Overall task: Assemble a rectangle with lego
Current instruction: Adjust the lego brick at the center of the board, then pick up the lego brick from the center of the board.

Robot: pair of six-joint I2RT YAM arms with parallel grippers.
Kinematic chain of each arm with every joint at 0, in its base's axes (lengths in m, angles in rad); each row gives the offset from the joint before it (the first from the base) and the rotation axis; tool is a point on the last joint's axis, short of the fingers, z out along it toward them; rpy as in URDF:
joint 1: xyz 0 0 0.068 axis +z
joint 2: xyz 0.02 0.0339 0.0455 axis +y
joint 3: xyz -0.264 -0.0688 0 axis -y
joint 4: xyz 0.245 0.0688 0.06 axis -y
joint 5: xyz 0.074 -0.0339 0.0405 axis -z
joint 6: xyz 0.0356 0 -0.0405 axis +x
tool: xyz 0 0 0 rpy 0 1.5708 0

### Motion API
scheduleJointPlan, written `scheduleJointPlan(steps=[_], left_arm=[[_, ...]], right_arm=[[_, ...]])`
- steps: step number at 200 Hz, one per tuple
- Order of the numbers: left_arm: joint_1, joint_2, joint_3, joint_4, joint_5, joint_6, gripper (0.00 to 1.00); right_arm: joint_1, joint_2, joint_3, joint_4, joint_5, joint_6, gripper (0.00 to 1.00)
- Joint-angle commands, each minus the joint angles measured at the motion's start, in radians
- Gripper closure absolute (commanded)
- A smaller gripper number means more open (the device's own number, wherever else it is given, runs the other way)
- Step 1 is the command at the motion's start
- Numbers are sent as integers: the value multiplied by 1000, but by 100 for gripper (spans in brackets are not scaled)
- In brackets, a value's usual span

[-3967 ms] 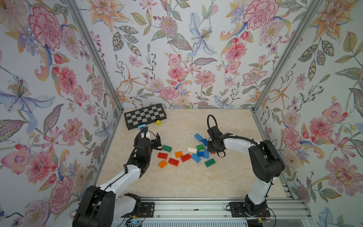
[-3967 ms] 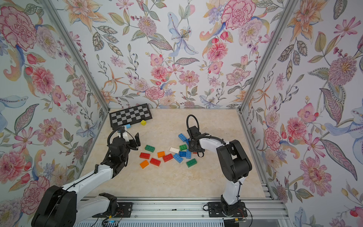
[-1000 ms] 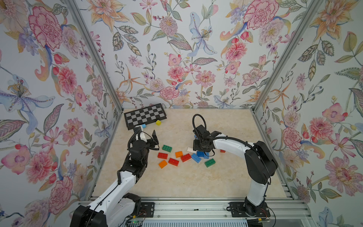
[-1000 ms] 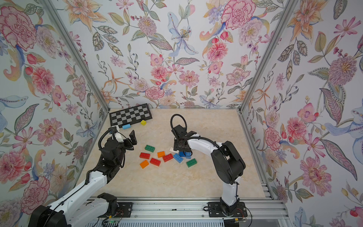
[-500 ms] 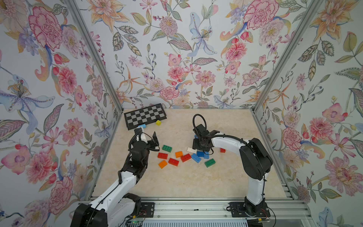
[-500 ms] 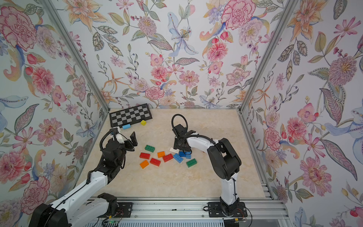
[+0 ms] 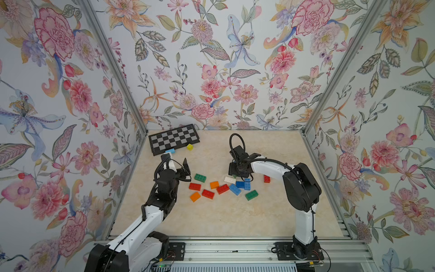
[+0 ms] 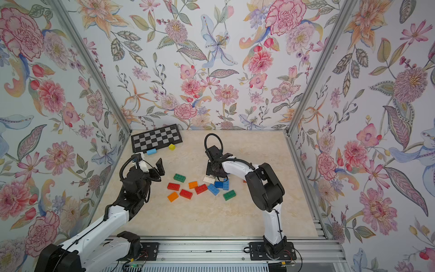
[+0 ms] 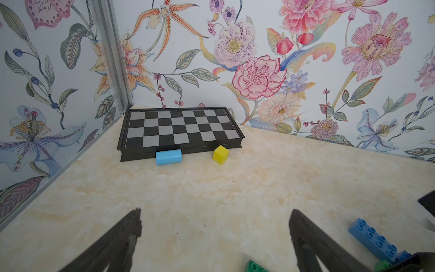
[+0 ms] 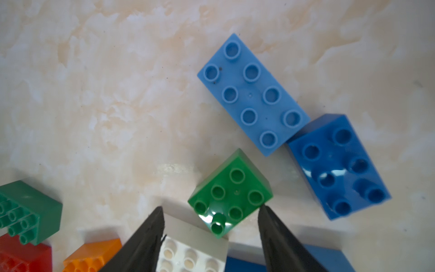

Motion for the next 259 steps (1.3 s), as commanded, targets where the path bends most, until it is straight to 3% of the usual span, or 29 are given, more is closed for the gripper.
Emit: scheduleJointPlan(steps=[1, 51, 129, 189, 259], left_arm=[[-3, 14, -14, 28, 8, -14, 1], [-3, 20, -21, 46, 11, -23, 1], [-3, -19, -38, 40, 3, -14, 1], [-3, -16, -43, 43, 4, -14, 1], [-4, -22, -40, 45, -10, -10, 1]], right_arm=[[-23, 5, 26, -8, 12, -33, 31], [-11, -39, 2, -13, 31, 37, 27], [0, 39, 10, -13, 55, 80, 25], [21, 108, 58, -18, 57, 47, 43], [57, 166, 176, -149, 109, -45, 82]])
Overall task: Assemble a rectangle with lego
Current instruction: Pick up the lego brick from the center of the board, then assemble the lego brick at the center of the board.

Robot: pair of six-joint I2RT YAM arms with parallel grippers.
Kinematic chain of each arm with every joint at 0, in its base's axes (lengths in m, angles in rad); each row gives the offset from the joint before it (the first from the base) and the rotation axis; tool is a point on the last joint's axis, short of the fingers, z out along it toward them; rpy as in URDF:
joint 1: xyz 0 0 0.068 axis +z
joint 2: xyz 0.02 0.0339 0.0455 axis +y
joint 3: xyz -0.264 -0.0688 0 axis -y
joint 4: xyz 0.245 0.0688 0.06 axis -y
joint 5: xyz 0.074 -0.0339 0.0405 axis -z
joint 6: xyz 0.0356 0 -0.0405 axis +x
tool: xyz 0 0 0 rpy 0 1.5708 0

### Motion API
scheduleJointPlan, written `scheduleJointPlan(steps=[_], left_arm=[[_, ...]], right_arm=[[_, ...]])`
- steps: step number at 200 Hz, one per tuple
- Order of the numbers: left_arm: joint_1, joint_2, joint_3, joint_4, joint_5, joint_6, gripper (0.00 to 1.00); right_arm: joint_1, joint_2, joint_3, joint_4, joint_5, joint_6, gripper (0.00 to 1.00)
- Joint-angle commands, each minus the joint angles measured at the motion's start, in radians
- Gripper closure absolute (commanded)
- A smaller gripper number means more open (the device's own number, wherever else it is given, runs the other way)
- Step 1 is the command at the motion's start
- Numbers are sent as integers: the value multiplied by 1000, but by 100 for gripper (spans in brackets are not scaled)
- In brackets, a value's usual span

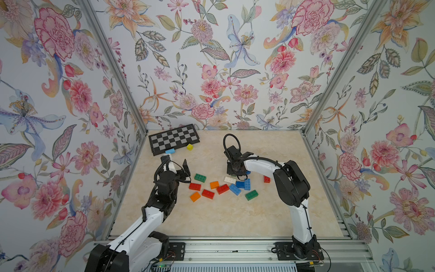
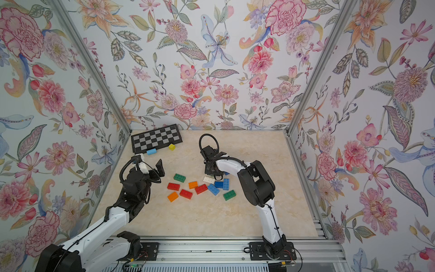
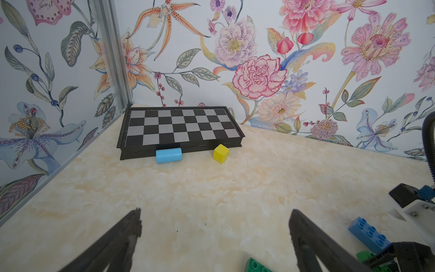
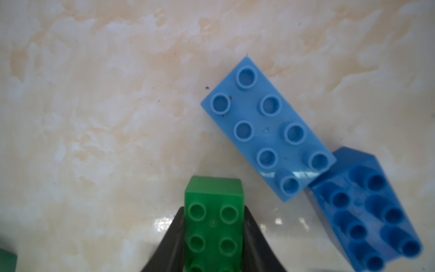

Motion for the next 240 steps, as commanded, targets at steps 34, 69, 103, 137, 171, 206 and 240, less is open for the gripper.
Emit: scheduleJointPlan(steps=[34, 69, 103, 137, 171, 206, 240], left_arm=[[-4, -25, 6, -6, -22, 1, 1], [-3, -52, 23, -32, -8, -9, 1], [-3, -82, 22, -10, 36, -48, 1], [-2, -86, 30, -7, 79, -79, 1], [-3, -85, 19, 14, 106, -115, 1], [-4, -71, -3, 62, 117, -154, 1], [-4, -38, 20, 47, 138, -161, 1]], right_arm=[[11, -59, 33, -93, -18, -107, 90], [-15, -221, -81, -96, -23, -147, 92], [-75, -419, -286, -93, 7, -170, 93], [-153, -619, -515, -94, 30, -195, 92], [-232, -781, -698, -93, 24, -229, 92], [-247, -833, -800, -92, 26, -234, 92], [-253, -840, -868, -57, 9, -258, 92]])
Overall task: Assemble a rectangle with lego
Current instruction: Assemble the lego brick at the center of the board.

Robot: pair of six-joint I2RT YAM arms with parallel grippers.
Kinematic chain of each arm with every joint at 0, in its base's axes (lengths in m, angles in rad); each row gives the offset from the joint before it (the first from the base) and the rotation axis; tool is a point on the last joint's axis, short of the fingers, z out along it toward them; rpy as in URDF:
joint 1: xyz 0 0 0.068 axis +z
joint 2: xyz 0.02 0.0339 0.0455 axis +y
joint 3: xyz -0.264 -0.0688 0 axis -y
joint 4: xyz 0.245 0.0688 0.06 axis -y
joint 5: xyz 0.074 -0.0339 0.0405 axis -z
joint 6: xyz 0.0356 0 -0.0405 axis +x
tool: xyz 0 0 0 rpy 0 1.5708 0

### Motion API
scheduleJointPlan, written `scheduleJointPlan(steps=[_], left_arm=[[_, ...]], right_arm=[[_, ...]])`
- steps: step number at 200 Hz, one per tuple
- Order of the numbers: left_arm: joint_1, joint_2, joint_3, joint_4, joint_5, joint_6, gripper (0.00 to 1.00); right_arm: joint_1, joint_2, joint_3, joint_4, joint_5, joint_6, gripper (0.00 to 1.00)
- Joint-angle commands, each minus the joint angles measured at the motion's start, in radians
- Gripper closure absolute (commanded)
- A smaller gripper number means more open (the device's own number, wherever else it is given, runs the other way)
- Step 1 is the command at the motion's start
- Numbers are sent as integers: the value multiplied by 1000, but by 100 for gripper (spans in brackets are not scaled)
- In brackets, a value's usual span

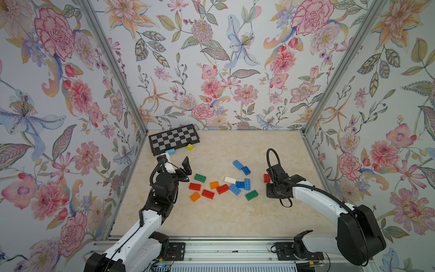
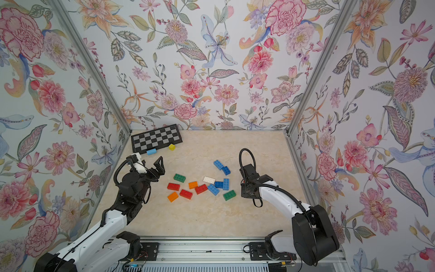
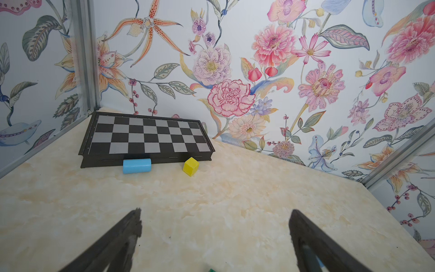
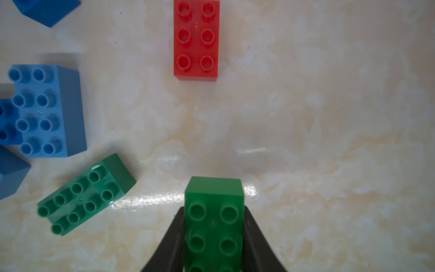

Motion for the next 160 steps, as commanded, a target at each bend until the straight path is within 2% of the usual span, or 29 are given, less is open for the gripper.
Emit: scheduleJointPlan(steps=[1, 86, 160], left_arm=[[-4, 23, 20, 8, 29, -32, 1], [-5, 82, 15, 32, 31, -42, 1], [-4, 103, 15, 48, 36, -42, 1]], right_arm=[[-7, -15, -40, 17, -2, -31, 92], [-25, 110, -34, 109, -24, -75, 91], [-74, 243, 56, 161, -81, -93, 87]])
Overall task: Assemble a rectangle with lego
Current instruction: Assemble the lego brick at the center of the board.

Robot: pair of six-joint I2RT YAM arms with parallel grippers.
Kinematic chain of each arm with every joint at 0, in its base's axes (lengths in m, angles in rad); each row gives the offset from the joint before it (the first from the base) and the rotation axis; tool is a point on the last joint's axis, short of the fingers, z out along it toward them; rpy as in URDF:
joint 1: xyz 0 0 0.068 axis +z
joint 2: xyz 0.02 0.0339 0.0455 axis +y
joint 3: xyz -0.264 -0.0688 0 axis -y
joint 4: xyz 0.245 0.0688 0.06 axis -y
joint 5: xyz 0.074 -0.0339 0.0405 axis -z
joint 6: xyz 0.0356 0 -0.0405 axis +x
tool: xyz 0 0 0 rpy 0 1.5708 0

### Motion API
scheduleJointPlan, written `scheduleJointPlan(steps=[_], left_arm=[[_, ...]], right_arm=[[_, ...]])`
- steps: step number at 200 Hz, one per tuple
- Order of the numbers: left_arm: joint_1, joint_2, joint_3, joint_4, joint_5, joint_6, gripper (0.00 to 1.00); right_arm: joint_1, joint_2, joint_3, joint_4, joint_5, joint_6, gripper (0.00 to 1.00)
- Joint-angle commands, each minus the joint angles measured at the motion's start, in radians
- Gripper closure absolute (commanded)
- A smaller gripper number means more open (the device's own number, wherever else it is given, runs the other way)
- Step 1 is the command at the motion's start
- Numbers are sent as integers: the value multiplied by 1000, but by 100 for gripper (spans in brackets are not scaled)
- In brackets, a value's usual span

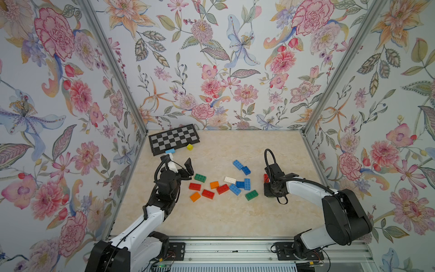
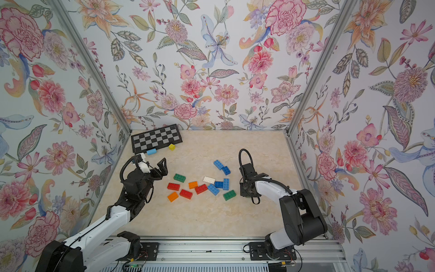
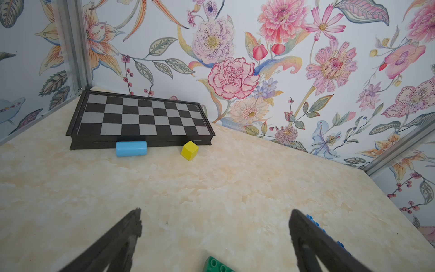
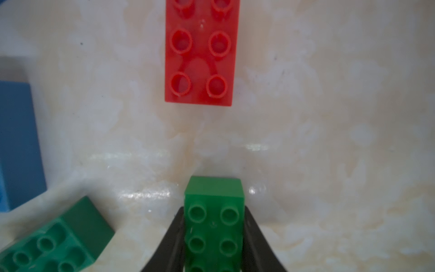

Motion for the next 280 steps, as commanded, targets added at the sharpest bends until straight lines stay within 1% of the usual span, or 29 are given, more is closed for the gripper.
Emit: scheduleJointPlan(steps=[1, 22, 69, 99, 148, 218, 259, 280], left_arm=[[-4, 11, 15, 32, 17, -17, 1], [-4, 16, 17, 32, 19, -18, 1], [-5, 23, 17, 36, 19, -21, 1], [-4, 24, 18, 38, 18, -21, 1], [-5, 18, 15, 38, 16, -24, 1], [-6, 1, 7, 30, 3, -26, 1], [-5, -1, 9, 26, -7, -26, 1], [-5, 2, 11, 30, -8, -26, 1]], right_arm=[[-19, 54, 31, 12, -35, -19, 87], [-34, 87, 48, 24, -52, -26, 85], [-63, 133, 80, 31, -77, -41, 77], [-88, 142, 82, 32, -88, -36, 75], [-101, 149, 87, 31, -98, -46, 70], [-101, 176, 103, 31, -116, -56, 63], [-86, 179, 99, 30, -124, -51, 56], [-75, 187, 99, 31, -111, -42, 55]])
